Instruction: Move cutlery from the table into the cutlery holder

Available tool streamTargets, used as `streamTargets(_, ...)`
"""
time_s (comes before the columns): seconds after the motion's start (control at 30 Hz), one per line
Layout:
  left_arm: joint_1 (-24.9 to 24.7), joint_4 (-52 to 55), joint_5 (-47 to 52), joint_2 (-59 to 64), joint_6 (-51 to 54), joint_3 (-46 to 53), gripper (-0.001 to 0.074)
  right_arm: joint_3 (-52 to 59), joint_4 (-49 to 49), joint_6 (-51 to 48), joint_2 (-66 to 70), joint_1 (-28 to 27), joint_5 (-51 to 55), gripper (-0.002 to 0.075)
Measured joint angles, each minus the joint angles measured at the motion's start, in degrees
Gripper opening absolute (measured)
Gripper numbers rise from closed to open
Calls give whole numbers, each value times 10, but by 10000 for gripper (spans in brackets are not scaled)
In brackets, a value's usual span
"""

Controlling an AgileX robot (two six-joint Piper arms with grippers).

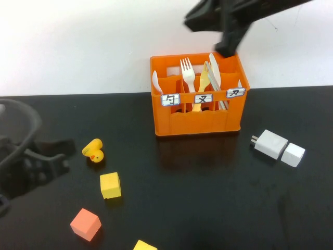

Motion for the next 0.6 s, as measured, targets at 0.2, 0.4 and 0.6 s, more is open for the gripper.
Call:
streamTargets(0.2, 0, 15, -84, -134, 6, 29, -1, 0, -85, 66, -88, 0, 78, 7)
streamTargets(0.4, 0, 21, -144, -277, 11, 107, -1, 26, -96, 84, -167, -1, 125, 6)
streamTargets(0.6, 0, 38, -154, -381, 12, 172, -1, 170, -94, 101, -297, -1, 119, 6)
